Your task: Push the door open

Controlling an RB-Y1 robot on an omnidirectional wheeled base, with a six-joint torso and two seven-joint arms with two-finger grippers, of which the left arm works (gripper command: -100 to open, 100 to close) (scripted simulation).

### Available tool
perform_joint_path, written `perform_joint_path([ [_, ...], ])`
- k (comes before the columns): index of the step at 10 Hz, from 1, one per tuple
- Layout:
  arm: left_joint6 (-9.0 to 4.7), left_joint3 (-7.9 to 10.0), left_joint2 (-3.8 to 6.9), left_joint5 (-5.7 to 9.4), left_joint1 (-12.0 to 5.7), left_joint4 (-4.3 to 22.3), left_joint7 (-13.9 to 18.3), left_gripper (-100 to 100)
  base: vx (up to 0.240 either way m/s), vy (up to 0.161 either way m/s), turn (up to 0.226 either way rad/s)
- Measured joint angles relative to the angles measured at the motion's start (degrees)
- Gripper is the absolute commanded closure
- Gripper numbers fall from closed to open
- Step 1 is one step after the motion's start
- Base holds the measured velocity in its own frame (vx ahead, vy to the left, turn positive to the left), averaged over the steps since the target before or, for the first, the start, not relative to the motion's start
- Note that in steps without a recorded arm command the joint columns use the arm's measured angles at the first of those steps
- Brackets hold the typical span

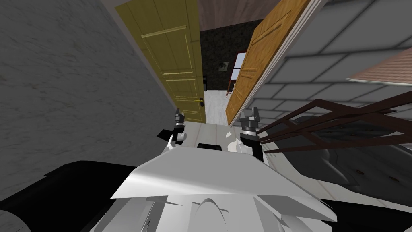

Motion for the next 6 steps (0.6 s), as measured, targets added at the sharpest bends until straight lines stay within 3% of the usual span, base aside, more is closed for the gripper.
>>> perform_joint_path([
  [6, 0.84, 3.59, 0.25, -0.54, -6.85, 10.8, -1.6, -100, 0.087, 0.075, -0.146],
])
